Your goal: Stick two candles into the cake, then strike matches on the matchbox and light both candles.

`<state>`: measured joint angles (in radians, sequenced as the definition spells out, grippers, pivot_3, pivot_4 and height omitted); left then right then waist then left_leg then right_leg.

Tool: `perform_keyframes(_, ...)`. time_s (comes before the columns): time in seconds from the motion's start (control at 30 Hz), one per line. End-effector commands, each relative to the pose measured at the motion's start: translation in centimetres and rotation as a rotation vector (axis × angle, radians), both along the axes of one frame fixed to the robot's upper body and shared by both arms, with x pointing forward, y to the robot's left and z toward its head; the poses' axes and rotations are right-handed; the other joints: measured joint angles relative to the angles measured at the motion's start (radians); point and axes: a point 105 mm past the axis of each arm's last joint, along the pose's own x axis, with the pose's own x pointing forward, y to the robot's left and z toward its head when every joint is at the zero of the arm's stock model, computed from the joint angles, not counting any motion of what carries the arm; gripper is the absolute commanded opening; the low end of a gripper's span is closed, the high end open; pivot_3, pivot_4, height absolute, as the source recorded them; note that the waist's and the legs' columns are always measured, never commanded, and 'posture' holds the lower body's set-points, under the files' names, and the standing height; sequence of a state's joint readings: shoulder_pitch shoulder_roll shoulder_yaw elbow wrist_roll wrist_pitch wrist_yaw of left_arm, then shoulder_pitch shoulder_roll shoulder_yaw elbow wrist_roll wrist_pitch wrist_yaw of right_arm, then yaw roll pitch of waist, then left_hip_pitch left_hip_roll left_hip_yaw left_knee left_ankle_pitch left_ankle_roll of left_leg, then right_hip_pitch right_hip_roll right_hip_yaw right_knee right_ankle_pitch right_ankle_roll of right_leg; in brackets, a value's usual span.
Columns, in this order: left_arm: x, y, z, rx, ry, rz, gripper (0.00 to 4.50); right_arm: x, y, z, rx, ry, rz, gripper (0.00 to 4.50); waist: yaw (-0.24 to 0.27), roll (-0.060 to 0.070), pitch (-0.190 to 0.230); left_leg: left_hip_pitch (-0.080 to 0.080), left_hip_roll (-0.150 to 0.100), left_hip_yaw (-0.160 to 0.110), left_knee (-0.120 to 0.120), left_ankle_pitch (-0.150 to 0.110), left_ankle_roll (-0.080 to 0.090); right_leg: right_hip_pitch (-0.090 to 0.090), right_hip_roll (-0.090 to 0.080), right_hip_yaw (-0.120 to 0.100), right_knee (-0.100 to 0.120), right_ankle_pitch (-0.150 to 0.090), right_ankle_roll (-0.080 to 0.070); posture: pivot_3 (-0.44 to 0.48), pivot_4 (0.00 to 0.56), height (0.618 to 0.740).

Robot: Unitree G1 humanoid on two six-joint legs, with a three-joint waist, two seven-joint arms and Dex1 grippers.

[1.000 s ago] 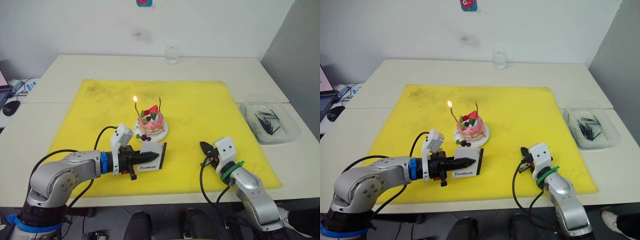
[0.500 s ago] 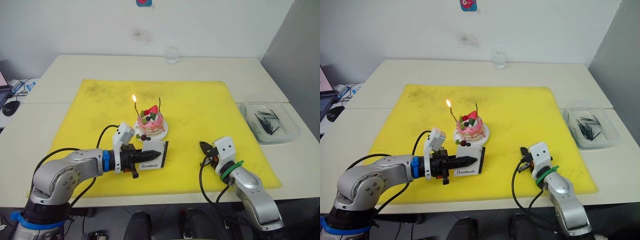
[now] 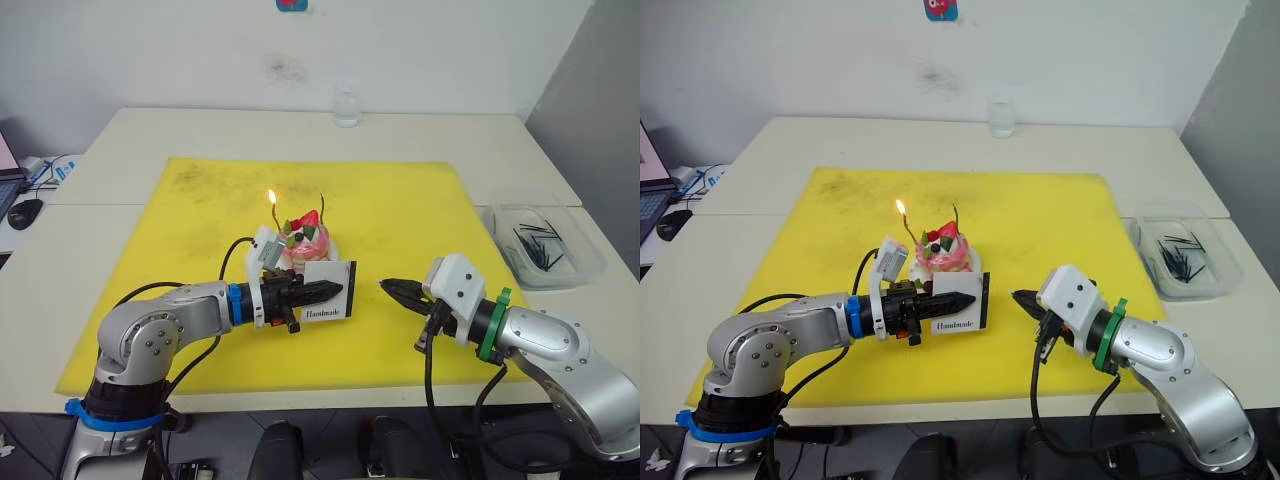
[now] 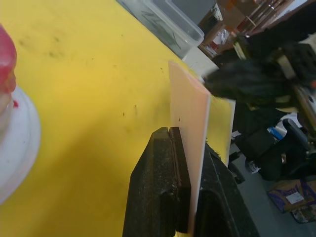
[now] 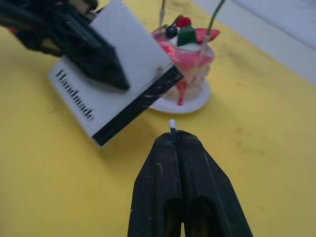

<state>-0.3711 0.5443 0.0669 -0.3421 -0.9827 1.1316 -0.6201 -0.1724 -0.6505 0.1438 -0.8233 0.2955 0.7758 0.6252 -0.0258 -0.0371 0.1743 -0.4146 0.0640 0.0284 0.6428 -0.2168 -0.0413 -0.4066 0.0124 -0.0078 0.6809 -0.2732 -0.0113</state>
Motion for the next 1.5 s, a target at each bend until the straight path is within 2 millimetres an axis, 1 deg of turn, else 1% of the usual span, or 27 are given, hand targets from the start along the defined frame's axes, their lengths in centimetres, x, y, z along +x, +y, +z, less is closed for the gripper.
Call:
perform_keyframes(0.03,-0.1,-0.6,0.8,-0.018,-0.017,-0.035,0.0,-0.2,0.9,0.5,-0.035,-0.038,0.047,0.01,0.0,0.0,0.0,0.0,0.0,0.0,0.0,0.0,0.0,0.0,0.0,0.0,0.0,0.0,0.0,0.0,0.15,0.74)
perform_keyframes(0.2,-0.2,-0.7,0.9,-0.019,-0.015,-0.045,0.0,0.3,1.6,0.5,-0.051,-0.053,0.052,0.01,0.0,0.0,0.0,0.0,0.0,0.0,0.0,0.0,0.0,0.0,0.0,0.0,0.0,0.0,0.0,0.0,0.15,0.74)
perform_keyframes(0.33,-0.4,-0.8,0.9,-0.02,-0.014,-0.05,0.0,0.8,1.8,0.4,-0.054,-0.066,0.031,0.01,0.001,0.0,0.0,-0.001,-0.001,0.0,0.0,0.0,0.0,0.0,0.0,0.0,0.0,0.0,0.0,0.0,0.15,0.74)
perform_keyframes(0.73,-0.6,-0.9,1.0,-0.027,-0.016,-0.059,0.0,1.0,2.5,-0.3,-0.058,-0.061,0.04,0.01,0.001,0.0,0.0,-0.001,0.0,0.0,0.0,0.0,0.0,0.0,0.0,0.0,0.0,0.0,0.0,0.0,0.15,0.74)
perform_keyframes(0.97,-1.0,-1.4,1.2,-0.041,-0.013,-0.091,0.0,1.2,2.7,-0.7,-0.063,-0.059,0.04,0.01,0.001,0.0,0.0,-0.001,0.0,0.0,0.0,0.0,0.0,0.0,0.0,0.0,0.0,0.0,0.0,0.0,0.15,0.74)
perform_keyframes(1.03,-1.3,-1.7,1.1,-0.045,-0.006,-0.109,0.0,1.4,2.8,-0.5,-0.049,-0.065,0.03,0.01,0.001,0.0,0.0,-0.001,0.0,0.0,0.0,0.0,0.0,0.0,0.0,0.0,0.0,0.0,0.0,0.0,0.15,0.74)
perform_keyframes(1.13,-1.7,-2.2,0.8,-0.046,0.007,-0.136,0.0,2.6,2.9,0.4,0.0,-0.11,-0.031,0.01,0.0,0.0,0.0,0.0,0.0,0.0,0.0,0.0,0.0,0.0,0.0,0.0,0.0,0.0,0.0,0.0,0.15,0.74)
perform_keyframes(1.17,-1.9,-2.3,0.7,-0.044,0.01,-0.141,0.0,3.0,2.8,0.8,0.016,-0.129,-0.057,0.01,0.0,0.0,0.0,0.0,0.0,0.0,0.0,0.0,0.0,0.0,0.0,0.0,0.0,0.0,0.0,0.0,0.15,0.74)
perform_keyframes(1.2,-2.0,-2.2,0.5,-0.038,0.012,-0.139,0.0,3.7,2.1,2.0,0.049,-0.176,-0.116,0.01,0.0,0.0,0.0,0.0,0.0,0.0,0.0,0.0,0.0,0.0,0.0,0.0,0.0,0.0,0.0,0.0,0.15,0.74)
perform_keyframes(1.23,-2.1,-2.0,0.4,-0.039,0.019,-0.128,0.0,4.4,1.2,3.1,0.08,-0.214,-0.181,0.01,0.0,0.0,0.0,0.0,0.0,-0.001,0.0,0.0,0.0,0.0,0.0,0.0,0.0,0.0,0.0,0.0,0.15,0.74)
perform_keyframes(1.3,-2.3,-0.8,0.1,-0.026,0.036,-0.092,0.0,5.0,-0.8,4.5,0.098,-0.263,-0.272,0.01,0.0,0.001,0.0,-0.001,0.0,0.0,0.0,0.0,0.0,0.0,0.0,0.0,0.0,0.0,0.0,0.0,0.15,0.74)
perform_keyframes(1.33,-2.4,-0.1,-0.1,-0.013,0.046,-0.066,0.0,5.1,-1.8,4.9,0.095,-0.271,-0.303,0.01,0.0,0.001,0.0,-0.001,0.0,-0.001,0.0,0.0,0.0,0.0,0.0,0.001,0.0,0.0,0.0,0.0,0.15,0.74)
perform_keyframes(1.4,-2.6,1.2,-0.4,0.01,0.059,-0.028,0.0,5.0,-2.8,5.3,0.096,-0.28,-0.333,0.01,0.0,0.0,0.0,-0.001,0.0,-0.001,0.0,0.0,0.0,0.0,-0.001,0.001,0.0,0.0,0.001,0.0,0.15,0.74)
perform_keyframes(1.5,-2.6,1.9,-0.5,0.025,0.056,-0.003,0.0,4.7,-2.8,5.4,0.106,-0.275,-0.329,0.01,0.0,0.0,0.0,-0.001,0.0,-0.001,0.0,0.0,0.0,-0.001,-0.001,0.001,0.0,0.0,0.0,0.0,0.15,0.74)
